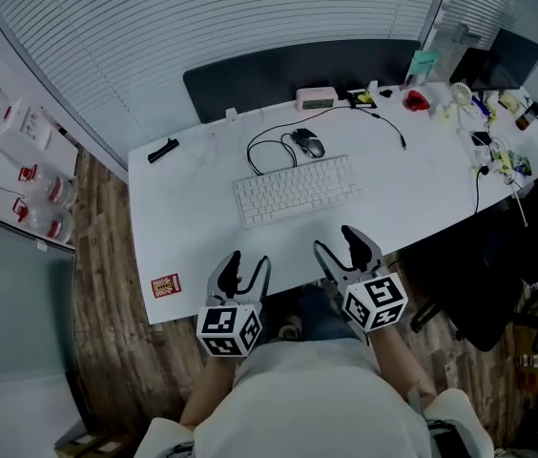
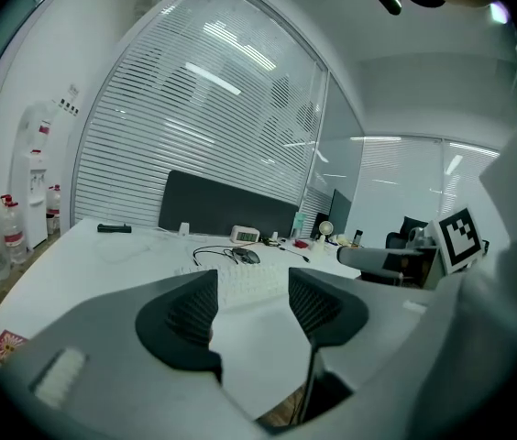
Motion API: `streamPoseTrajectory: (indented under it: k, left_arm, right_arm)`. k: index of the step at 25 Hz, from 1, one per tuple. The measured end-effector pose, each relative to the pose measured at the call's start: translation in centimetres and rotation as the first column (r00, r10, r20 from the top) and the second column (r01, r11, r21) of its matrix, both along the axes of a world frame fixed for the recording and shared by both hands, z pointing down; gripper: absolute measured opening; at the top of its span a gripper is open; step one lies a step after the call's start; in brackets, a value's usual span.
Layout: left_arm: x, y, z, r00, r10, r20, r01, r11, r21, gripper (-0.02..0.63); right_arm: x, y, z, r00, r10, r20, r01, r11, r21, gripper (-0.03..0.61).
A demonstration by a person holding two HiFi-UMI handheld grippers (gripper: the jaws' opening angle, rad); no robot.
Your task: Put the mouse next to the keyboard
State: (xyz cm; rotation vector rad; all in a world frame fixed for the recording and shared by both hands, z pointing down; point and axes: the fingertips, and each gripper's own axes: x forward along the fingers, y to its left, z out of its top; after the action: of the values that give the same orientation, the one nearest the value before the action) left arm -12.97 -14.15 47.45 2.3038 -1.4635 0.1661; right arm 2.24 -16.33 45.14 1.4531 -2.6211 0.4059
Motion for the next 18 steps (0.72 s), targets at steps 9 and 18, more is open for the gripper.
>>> streamPoseTrajectory:
  k: [9,18]
  left_arm:
    - [1.1,-5.7,0.3,0.998,-0.061,0.013,0.061,0.998,-0.014,0.244]
    - [2.3,-10.0,0.9,0.993,-0.121,0.011,0.122,0.991,-0.052,0.245]
  right_arm:
    - [1.8,-8.4,0.5,0.998,-0.048,-0.041,0.049,0.999,0.018,0.261]
    - [3.4,-16.8,2.3,0.988,-0.101,-0.114,0.099,0.995,-0.019,0.262]
